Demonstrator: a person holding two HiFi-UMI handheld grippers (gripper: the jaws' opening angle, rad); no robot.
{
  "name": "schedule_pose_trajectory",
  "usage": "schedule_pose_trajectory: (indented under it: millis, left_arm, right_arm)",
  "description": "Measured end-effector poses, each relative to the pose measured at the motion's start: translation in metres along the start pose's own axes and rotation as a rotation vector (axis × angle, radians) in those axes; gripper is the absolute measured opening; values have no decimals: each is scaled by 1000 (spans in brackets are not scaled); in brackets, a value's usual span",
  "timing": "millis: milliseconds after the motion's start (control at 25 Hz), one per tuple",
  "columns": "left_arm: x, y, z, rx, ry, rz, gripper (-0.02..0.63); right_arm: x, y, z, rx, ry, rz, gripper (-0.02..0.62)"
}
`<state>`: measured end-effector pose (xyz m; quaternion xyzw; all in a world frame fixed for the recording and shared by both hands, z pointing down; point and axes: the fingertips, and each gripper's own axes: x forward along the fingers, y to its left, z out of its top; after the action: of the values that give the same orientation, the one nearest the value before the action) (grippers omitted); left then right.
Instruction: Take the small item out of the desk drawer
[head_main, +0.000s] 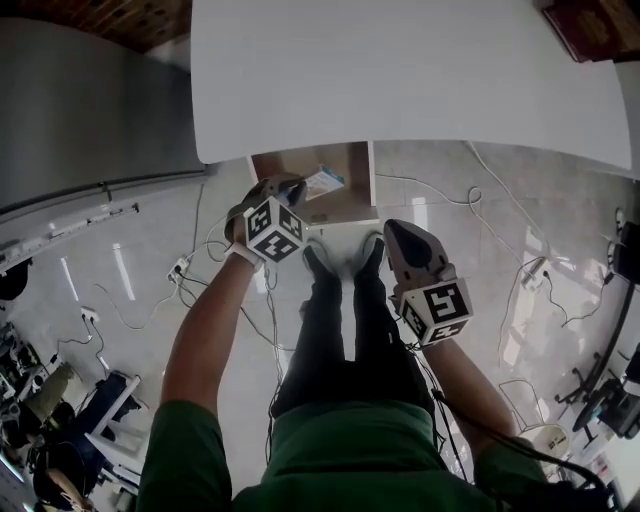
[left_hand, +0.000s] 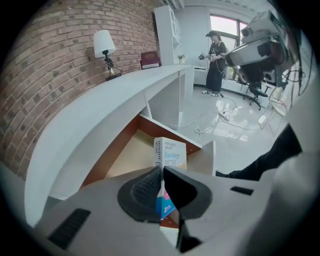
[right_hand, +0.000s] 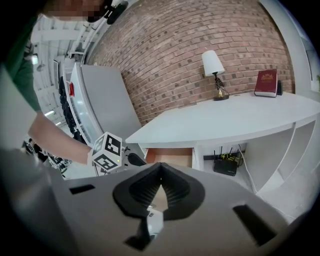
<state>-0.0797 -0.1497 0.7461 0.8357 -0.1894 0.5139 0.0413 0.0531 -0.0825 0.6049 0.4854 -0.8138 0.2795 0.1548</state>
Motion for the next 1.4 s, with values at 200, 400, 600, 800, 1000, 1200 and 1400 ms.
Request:
schedule_pose_trajectory:
  millis: [200,400,600,800,1000,1200,1400]
  left_arm:
    - [-29,1,15,13,-20,17,23]
    - [-63,6,33,-24,-53,42,23]
    - [-92,11,49,-86,-81,30,23]
    - [-117,33,66,-157,-125,63,23]
    - [-130,65,80,-234,-165,95,23]
    - [-139,86,101,-293,-220,80,23]
    - [-148,101,115,-443,-280,31,23]
  right_arm:
    - [-9,6,17,-31,-15,3,5]
    - [-20,13,39,-73,-24,13,5]
    - [-33,14,65,-92,-57,5,5]
    - [-42,13,87,-104,-81,-4,5]
    - [-46,17,105,-114,-98,-5,5]
    - [-50,14,115,-108,-107,-19,5]
    - [-54,7,123,-91,-113,-41,5]
